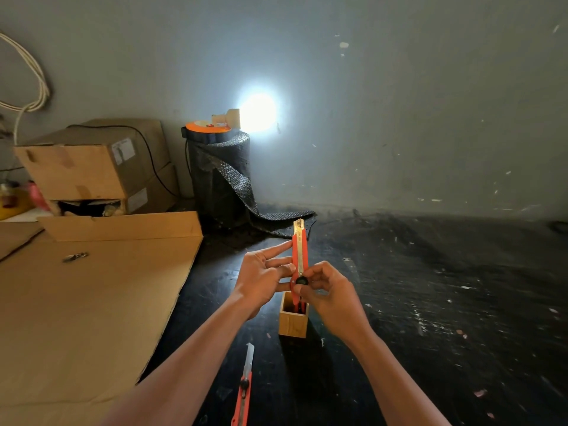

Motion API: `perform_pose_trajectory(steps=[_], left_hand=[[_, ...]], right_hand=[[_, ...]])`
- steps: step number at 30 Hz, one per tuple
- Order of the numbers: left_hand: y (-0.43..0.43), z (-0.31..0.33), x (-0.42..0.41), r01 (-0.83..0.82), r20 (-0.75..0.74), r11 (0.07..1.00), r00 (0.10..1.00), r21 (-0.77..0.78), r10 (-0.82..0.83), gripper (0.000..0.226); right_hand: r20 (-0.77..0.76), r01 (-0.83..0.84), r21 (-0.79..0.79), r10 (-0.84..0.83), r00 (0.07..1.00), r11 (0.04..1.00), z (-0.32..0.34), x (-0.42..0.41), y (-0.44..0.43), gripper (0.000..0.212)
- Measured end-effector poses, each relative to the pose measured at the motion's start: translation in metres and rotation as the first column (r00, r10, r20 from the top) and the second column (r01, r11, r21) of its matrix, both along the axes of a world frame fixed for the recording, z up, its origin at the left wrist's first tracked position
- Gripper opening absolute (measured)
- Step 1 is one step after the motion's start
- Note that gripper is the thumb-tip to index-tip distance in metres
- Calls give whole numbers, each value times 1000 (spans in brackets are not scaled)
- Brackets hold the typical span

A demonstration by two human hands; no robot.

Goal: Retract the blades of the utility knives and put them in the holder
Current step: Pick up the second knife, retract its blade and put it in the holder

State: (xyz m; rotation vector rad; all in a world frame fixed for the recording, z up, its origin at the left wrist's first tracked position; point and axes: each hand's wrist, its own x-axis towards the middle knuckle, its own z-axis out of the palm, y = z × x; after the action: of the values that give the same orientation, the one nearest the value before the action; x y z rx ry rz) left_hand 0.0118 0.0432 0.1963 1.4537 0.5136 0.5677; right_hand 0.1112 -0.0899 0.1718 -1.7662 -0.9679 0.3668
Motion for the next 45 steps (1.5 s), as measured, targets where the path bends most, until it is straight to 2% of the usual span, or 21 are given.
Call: perform_pose_trajectory(steps=[9, 13, 17, 20, 24, 28, 35, 40, 45], left_hand=[[13, -18, 1, 17, 15, 998, 1000, -60, -16, 53], [16, -32, 3, 39, 32, 998, 999, -52, -37, 53], [22, -52, 12, 35, 27, 999, 999, -30, -34, 53], [31, -70, 20, -36, 1, 999, 999, 26, 36, 44], [53, -102, 30, -167, -153, 968, 968, 189, 197, 41], [73, -131, 42, -26, -362, 962, 923, 273, 128, 69], [92, -169, 74, 158, -560, 977, 827, 145, -50, 111], [103, -187, 88, 259, -615, 959, 776, 112, -138, 115], [110, -194, 87, 263, -609, 954, 783, 143, -125, 101]], right_hand=[[-58, 18, 21, -17, 998, 1000, -14, 13, 14, 25], [-71, -2, 21, 3, 997, 1000, -11, 29, 27, 44], [-88, -31, 16, 33, 996, 999, -11, 39, 44, 26], [-129, -37, 31, 41, 991, 999, -19, 48, 54, 20], [-111, 18, -29, -21, 994, 999, -41, 61, 69, 21], [-91, 92, -83, -100, 991, 992, -70, 75, 85, 19], [-65, 184, -166, -197, 978, 969, -111, 92, 107, 10], [-77, 154, -278, -182, 980, 948, -134, 94, 115, 8], [-49, 144, -365, -173, 984, 920, -150, 91, 118, 9]])
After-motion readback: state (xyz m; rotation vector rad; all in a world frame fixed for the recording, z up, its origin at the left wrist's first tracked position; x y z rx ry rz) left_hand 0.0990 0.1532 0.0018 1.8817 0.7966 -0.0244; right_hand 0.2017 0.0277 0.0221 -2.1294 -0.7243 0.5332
